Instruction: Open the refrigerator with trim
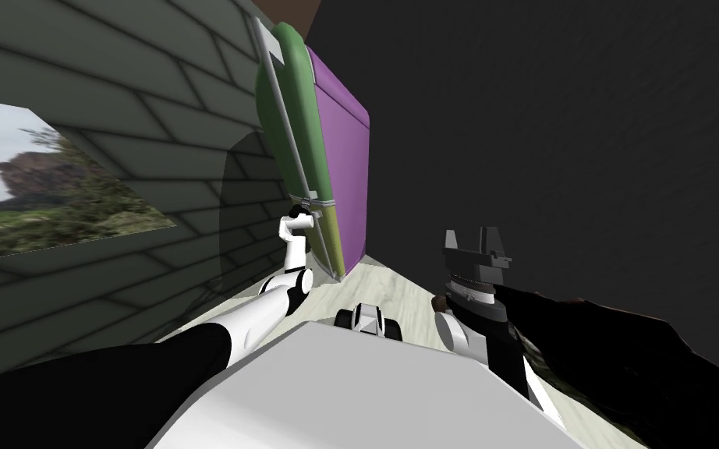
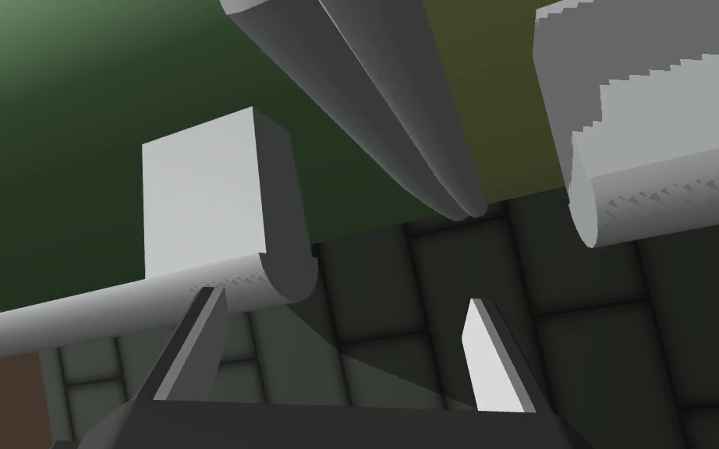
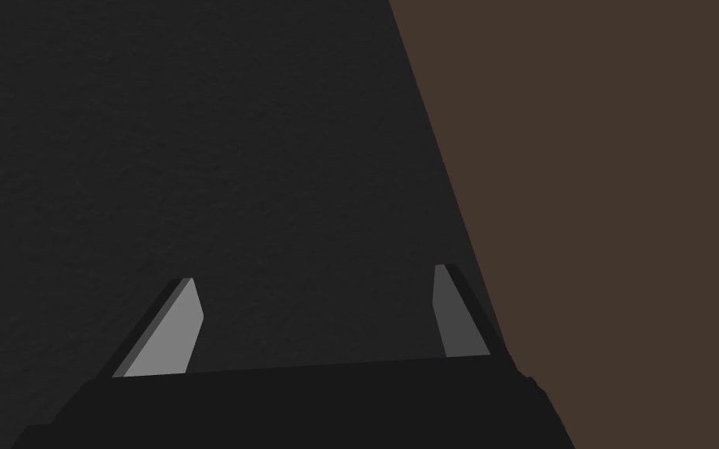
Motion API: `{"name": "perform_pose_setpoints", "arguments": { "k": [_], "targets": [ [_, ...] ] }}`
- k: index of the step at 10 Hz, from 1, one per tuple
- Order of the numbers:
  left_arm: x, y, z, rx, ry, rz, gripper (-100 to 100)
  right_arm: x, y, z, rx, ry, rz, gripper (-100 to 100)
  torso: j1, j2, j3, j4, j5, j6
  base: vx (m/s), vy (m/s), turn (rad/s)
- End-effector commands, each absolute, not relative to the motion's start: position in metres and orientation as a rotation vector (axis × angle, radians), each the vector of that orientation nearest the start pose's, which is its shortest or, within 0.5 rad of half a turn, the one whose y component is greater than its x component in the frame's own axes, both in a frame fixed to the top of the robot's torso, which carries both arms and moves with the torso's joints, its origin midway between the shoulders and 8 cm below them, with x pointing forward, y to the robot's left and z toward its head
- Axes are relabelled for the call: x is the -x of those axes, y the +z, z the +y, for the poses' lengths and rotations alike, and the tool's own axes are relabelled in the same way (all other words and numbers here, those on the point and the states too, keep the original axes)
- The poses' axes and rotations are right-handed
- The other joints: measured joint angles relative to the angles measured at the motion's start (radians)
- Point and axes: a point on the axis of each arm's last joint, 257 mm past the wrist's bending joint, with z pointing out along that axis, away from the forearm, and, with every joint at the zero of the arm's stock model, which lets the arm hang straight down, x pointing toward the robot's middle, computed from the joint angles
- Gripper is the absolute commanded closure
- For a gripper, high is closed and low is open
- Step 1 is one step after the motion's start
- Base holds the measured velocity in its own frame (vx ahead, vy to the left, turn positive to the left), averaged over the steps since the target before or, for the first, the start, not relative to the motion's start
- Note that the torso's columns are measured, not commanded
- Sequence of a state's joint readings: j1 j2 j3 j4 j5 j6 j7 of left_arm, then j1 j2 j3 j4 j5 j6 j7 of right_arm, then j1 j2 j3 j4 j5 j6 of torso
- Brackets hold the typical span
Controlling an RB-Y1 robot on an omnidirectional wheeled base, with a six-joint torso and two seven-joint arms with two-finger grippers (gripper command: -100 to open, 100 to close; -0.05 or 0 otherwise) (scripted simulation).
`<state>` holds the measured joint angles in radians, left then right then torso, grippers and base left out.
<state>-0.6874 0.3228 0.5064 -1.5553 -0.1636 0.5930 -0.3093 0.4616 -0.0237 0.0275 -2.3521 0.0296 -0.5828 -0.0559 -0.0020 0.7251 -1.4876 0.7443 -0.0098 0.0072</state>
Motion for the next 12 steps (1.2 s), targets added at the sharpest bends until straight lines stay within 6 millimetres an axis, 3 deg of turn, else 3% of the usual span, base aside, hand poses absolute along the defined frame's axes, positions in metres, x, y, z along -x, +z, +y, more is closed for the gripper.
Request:
{"name": "perform_pose_setpoints", "arguments": {
  "k": [1,2,3,4,5,6,9,12],
  "targets": [
    [-0.621,0.109,0.486,1.025,-0.563,0.978,-100,-0.315,0.081,-0.253,-0.49,1.42,0.505,0,0.0,0.001,0.002,-0.003,0.003,-0.001,0.035,-0.027,-0.019],
    [-0.621,0.097,0.487,1.035,-0.56,0.989,-100,-0.315,0.081,-0.253,-0.49,1.42,0.505,0,0.002,0.003,0.004,-0.006,0.006,-0.003,0.001,-0.02,0.025],
    [-0.618,0.107,0.491,1.041,-0.551,0.983,-100,-0.315,0.081,-0.253,-0.49,1.42,0.505,0,0.003,0.005,0.005,-0.007,0.008,-0.003,0.05,0.022,-0.028],
    [-0.62,0.099,0.488,1.042,-0.556,0.992,-100,-0.315,0.081,-0.253,-0.49,1.42,0.505,0,0.007,0.003,0.004,-0.006,0.008,-0.004,0.025,0.01,-0.009],
    [-0.62,0.099,0.489,1.045,-0.554,0.994,100,-0.315,0.081,-0.253,-0.49,1.42,0.505,0,0.006,0.006,0.006,-0.007,0.01,-0.006,0.0,0.0,0.0],
    [-0.626,0.104,0.474,1.025,-0.583,1.007,100,-0.315,0.081,-0.253,-0.49,1.42,0.505,0,0.007,0.008,0.008,-0.009,0.012,-0.008,-0.108,0.143,-0.064],
    [-0.632,0.104,0.461,1.011,-0.608,1.023,100,-0.315,0.081,-0.253,-0.489,1.42,0.505,0,0.021,0.013,0.011,-0.004,0.015,-0.013,-0.151,0.224,-0.069],
    [-0.643,0.106,0.434,0.983,-0.657,1.056,100,-0.315,0.081,-0.253,-0.49,1.42,0.506,0,0.021,0.004,0.004,-0.004,0.014,-0.017,-0.19,0.251,-0.046]
  ]
}}
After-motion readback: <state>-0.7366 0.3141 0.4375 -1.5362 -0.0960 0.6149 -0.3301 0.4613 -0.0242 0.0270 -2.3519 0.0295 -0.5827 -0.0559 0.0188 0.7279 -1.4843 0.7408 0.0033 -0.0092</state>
